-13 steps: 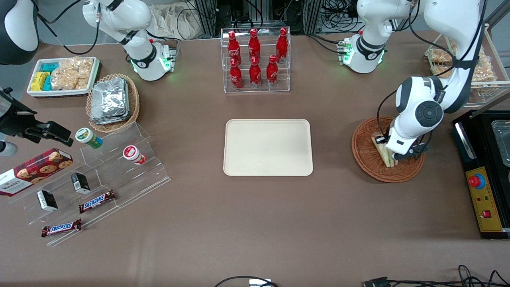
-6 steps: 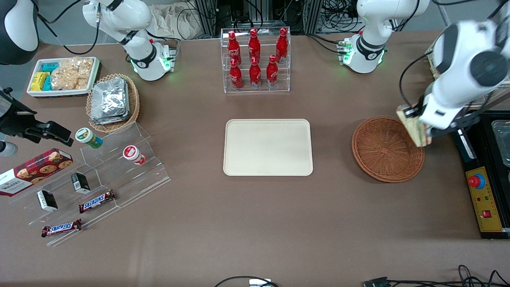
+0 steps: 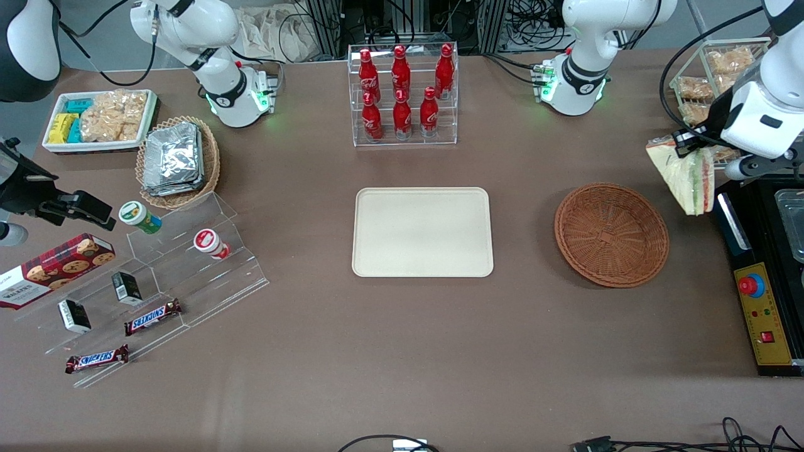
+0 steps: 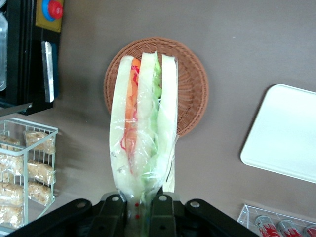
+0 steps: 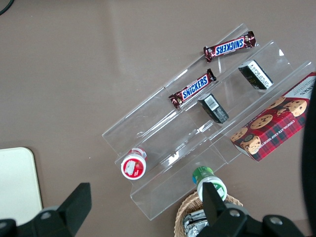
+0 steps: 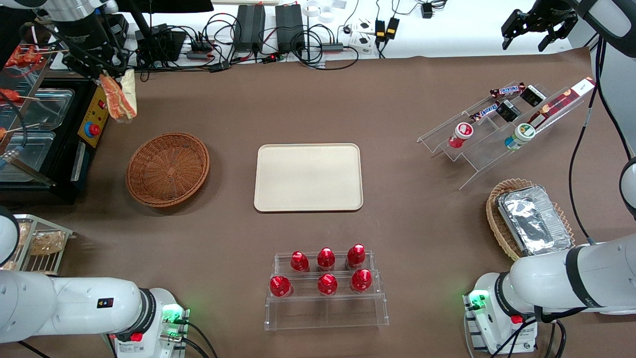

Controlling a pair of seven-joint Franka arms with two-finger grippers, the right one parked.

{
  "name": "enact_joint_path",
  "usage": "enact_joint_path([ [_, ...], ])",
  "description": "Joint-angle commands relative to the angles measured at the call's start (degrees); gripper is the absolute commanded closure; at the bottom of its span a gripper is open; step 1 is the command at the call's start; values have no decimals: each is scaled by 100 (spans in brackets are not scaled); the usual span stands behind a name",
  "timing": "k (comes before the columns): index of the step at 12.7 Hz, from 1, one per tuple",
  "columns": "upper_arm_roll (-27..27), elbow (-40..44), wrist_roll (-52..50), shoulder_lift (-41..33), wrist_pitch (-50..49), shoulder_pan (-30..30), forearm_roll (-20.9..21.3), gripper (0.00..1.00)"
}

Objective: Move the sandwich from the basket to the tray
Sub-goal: 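Lift the sandwich up out of the basket with the left gripper, then carry the sandwich over the cream tray with the left gripper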

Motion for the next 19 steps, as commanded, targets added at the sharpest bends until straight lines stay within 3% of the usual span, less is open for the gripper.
enact_joint_path([
  [1,-428,442,-69,328,-206,-42,-37,83],
  [4,-1384,556,-1136,678,-101,-33,-3,83],
  [8,-2617,997,-3316,1890,643,-77,59,83],
  [10,-2680,699,-3786,2295,1268,-392,121,83],
  [13,-2854,-529,-3805,2349,2672,-464,234,83],
  [15,-3136,-989,-3787,2708,3168,-473,926,83],
  [18,-3514,-1034,-3831,3586,3222,-482,2235,87],
  [19,-3524,-1034,-3831,3719,3265,-482,2387,87],
])
